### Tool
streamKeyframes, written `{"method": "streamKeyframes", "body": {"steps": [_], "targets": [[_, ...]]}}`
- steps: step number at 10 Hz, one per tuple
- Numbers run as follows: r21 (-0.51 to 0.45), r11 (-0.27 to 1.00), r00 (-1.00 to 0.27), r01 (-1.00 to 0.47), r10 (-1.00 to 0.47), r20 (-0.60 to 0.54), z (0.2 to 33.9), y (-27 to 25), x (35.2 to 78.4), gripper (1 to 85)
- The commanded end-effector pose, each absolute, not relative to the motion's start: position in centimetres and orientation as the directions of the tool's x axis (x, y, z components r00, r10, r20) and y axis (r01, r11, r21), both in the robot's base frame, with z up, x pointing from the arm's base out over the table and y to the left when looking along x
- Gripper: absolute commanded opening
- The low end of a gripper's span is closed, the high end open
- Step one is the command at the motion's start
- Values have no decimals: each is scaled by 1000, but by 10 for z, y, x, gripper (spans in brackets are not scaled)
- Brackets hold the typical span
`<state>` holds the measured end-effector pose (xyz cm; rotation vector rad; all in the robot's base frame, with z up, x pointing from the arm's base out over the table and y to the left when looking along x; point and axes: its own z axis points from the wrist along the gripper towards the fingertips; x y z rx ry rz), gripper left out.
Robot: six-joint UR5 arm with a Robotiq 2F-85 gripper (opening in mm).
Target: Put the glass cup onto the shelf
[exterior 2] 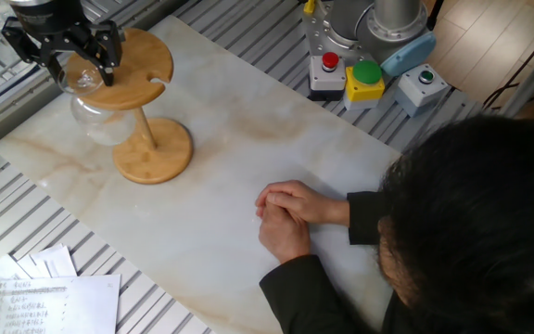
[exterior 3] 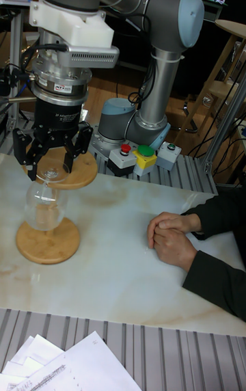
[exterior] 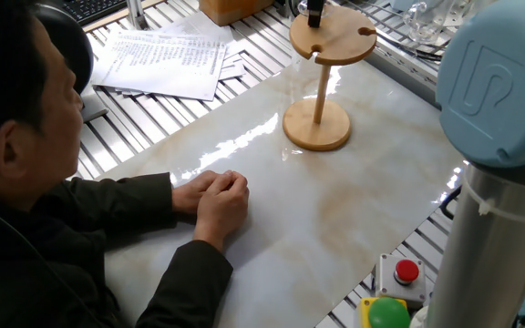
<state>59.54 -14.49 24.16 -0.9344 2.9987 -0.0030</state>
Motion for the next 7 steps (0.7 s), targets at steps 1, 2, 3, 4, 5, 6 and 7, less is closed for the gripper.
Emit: {"method": "streamKeyframes", "body": {"steps": [1, 2, 3, 4, 5, 6, 7], "targets": [[-18, 820, -819, -573, -573, -16, 241, -147, 600, 10], [-31, 812, -812, -583, -583, -15, 241, -150, 602, 30], [-39, 808, -809, -588, -588, -10, 242, -151, 602, 53], [-42, 812, -812, -583, -583, -1, 243, -150, 601, 60], [-41, 813, -814, -580, -581, 4, 245, -148, 600, 73], [-37, 815, -815, -579, -579, 5, 245, -146, 600, 90], [-33, 815, -815, -579, -579, 5, 245, -145, 599, 97]]}}
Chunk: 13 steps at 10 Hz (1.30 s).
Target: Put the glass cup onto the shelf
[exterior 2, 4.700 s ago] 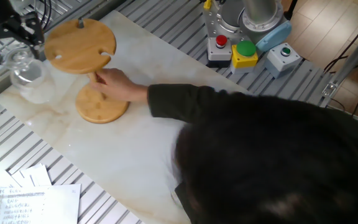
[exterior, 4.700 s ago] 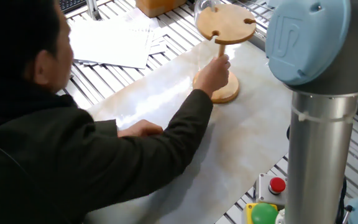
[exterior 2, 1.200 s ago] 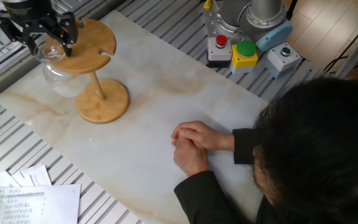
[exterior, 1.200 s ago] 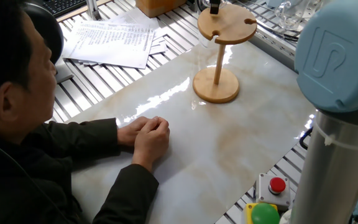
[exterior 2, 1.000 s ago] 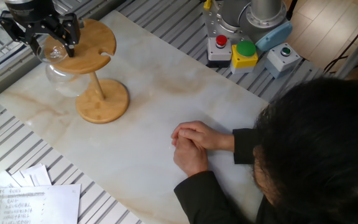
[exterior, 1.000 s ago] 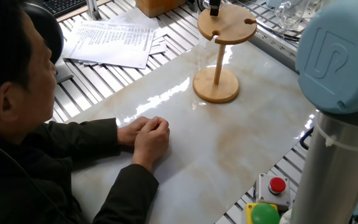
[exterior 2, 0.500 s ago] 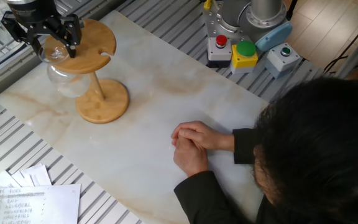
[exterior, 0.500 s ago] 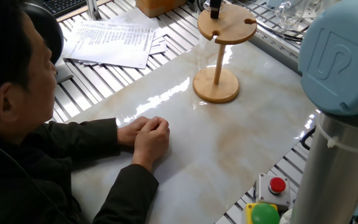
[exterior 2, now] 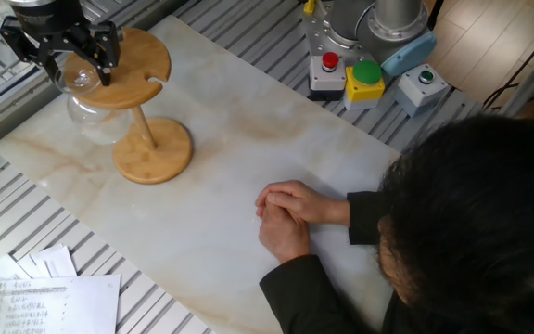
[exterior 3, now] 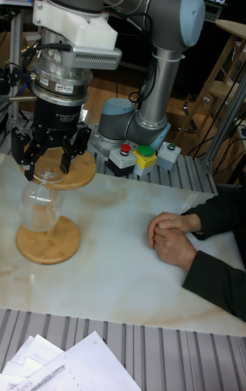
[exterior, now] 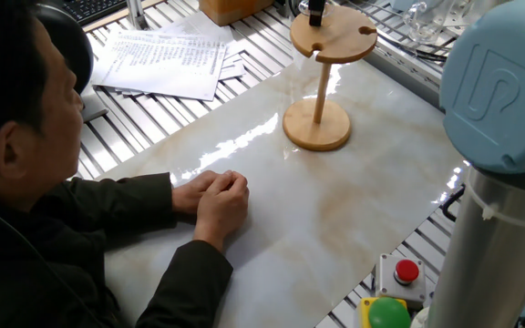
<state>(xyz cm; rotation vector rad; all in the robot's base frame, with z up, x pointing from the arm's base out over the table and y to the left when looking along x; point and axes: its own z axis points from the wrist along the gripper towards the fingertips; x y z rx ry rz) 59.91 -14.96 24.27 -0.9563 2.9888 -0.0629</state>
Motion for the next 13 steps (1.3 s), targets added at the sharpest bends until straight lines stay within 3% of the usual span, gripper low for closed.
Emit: {"method": "streamKeyframes", "body": {"steps": [1, 9, 13], "targets": [[-24, 817, -817, -576, -577, 3, 245, -143, 599, 113], [41, 807, -808, -589, -588, -33, 245, -128, 599, 440], [49, 797, -798, -602, -601, -38, 245, -128, 600, 550]]}}
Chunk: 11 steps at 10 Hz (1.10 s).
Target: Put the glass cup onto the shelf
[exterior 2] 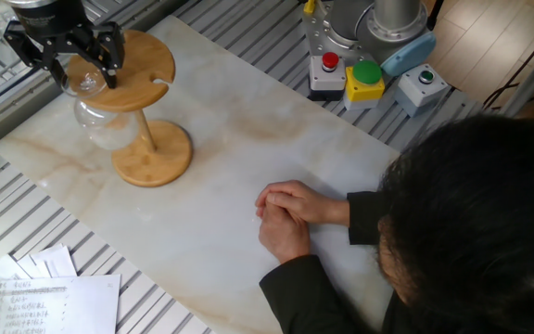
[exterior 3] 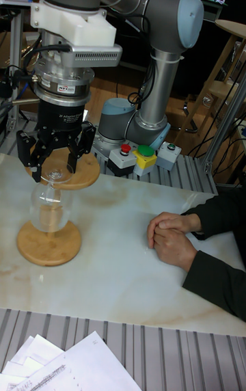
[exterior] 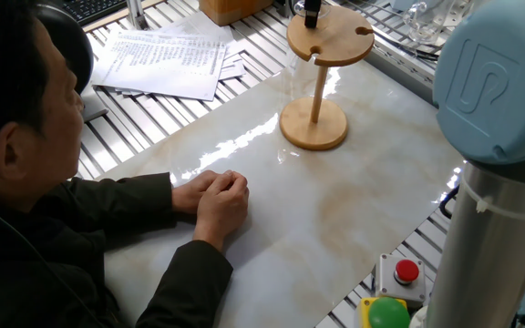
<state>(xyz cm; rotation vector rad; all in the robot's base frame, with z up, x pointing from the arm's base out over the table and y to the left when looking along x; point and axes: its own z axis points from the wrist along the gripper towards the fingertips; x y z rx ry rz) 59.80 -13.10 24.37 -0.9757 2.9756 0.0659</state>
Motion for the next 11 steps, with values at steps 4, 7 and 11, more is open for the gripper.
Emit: {"method": "streamKeyframes", "body": {"steps": [4, 7, 11], "targets": [[48, 790, -792, -611, -610, -42, 244, -128, 601, 623], [51, 788, -790, -613, -612, -40, 244, -127, 601, 653], [60, 785, -787, -617, -616, -34, 244, -128, 598, 677]]}}
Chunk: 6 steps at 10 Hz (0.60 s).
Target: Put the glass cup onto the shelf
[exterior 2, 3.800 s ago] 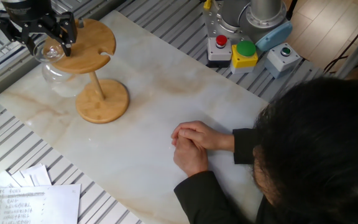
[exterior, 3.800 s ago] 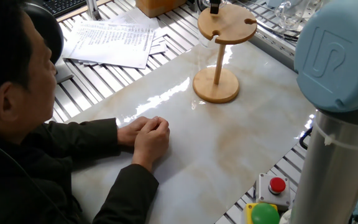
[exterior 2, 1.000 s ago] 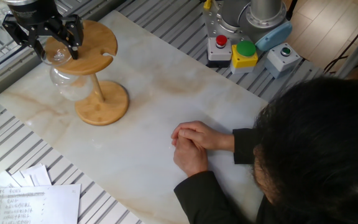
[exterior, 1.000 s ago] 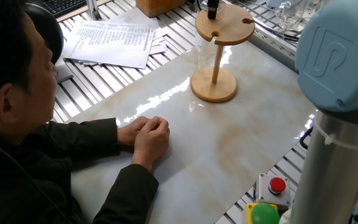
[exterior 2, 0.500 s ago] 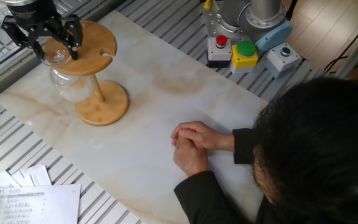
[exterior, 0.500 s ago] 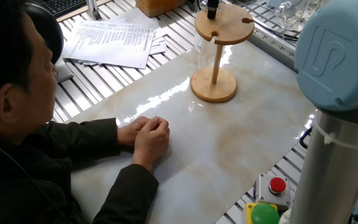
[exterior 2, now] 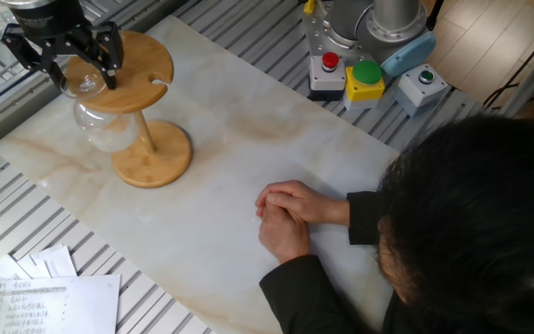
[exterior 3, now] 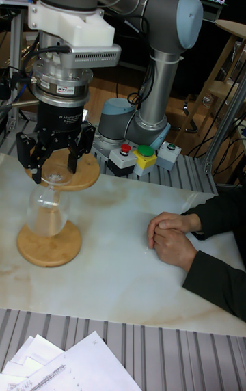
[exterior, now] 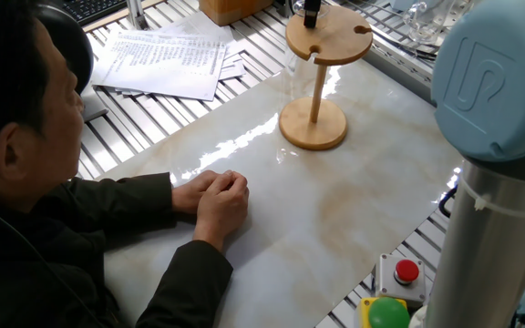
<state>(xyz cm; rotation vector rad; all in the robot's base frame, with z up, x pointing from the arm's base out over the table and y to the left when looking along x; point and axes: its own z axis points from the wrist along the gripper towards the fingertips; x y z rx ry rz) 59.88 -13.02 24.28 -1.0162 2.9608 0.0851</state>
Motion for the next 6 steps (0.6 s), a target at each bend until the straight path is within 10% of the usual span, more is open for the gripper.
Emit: {"method": "streamKeyframes", "body": {"steps": [1, 6], "targets": [[60, 785, -787, -617, -616, -28, 244, -128, 597, 683], [53, 771, -773, -635, -634, -34, 248, -131, 599, 743]]}}
